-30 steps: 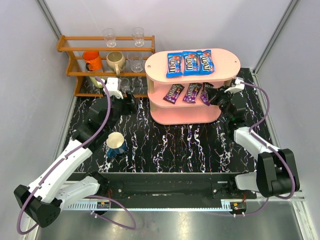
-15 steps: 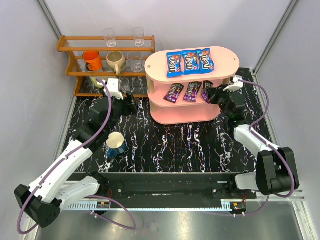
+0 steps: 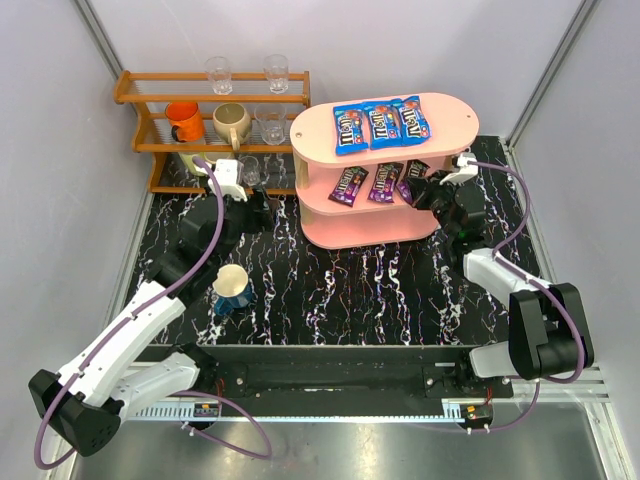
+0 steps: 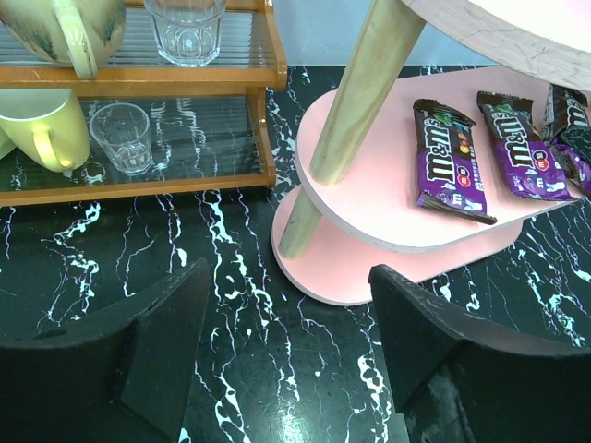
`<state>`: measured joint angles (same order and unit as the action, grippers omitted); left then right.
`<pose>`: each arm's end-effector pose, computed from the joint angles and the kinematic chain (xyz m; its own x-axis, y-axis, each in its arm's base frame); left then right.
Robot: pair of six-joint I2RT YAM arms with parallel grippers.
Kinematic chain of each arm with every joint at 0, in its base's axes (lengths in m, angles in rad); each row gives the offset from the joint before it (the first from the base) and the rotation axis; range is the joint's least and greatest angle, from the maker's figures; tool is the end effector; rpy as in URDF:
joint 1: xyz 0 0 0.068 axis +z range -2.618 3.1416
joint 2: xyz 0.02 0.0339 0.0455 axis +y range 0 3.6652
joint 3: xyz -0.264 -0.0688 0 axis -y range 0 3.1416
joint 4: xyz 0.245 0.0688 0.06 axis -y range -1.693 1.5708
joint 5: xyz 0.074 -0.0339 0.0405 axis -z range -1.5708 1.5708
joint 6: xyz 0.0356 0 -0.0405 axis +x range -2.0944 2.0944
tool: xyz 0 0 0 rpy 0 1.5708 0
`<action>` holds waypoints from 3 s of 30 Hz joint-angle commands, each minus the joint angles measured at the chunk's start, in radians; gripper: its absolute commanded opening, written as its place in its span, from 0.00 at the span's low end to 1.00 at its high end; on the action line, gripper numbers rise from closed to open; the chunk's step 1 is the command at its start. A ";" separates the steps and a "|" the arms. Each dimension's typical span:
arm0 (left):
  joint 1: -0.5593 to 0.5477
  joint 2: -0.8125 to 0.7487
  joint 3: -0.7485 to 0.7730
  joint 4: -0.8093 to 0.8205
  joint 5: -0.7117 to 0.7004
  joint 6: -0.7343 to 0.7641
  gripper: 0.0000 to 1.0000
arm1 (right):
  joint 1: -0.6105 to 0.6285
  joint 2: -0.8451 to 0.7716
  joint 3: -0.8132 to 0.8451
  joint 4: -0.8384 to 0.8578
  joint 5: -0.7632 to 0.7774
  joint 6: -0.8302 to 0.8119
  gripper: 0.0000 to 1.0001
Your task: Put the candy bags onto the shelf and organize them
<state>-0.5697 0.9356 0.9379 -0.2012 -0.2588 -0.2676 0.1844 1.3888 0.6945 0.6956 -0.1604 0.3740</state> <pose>0.1855 -0.1080 0.3651 -0.2425 -0.1482 -0.9588 0.2551 0.9437 -0.2104 0.3018 0.0621 0.2626 -0.1223 0.3441 -0.9309 -0.3151 0.8760 0.3651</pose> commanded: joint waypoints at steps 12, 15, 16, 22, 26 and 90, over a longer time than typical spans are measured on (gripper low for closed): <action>-0.002 -0.027 -0.004 0.040 -0.011 -0.010 0.74 | 0.020 -0.053 -0.086 0.028 -0.039 -0.035 0.00; -0.002 -0.029 0.002 0.037 -0.014 -0.007 0.74 | 0.020 -0.105 -0.087 0.044 -0.036 -0.017 0.00; -0.002 -0.029 0.004 0.034 -0.014 -0.007 0.74 | 0.020 -0.134 -0.087 0.042 -0.031 -0.015 0.00; -0.002 -0.035 0.007 0.032 -0.020 -0.007 0.75 | 0.018 -0.227 -0.059 0.004 -0.013 -0.006 0.03; -0.002 -0.034 0.004 0.031 -0.019 -0.010 0.75 | 0.017 -0.254 -0.053 -0.034 0.036 -0.009 0.05; -0.001 -0.135 -0.068 0.091 -0.072 0.051 0.78 | 0.087 0.128 0.006 0.400 0.107 -0.451 0.00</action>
<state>-0.5694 0.8169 0.8745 -0.1692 -0.3035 -0.2325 0.2481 1.5040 0.6518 1.0782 -0.0319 -0.0181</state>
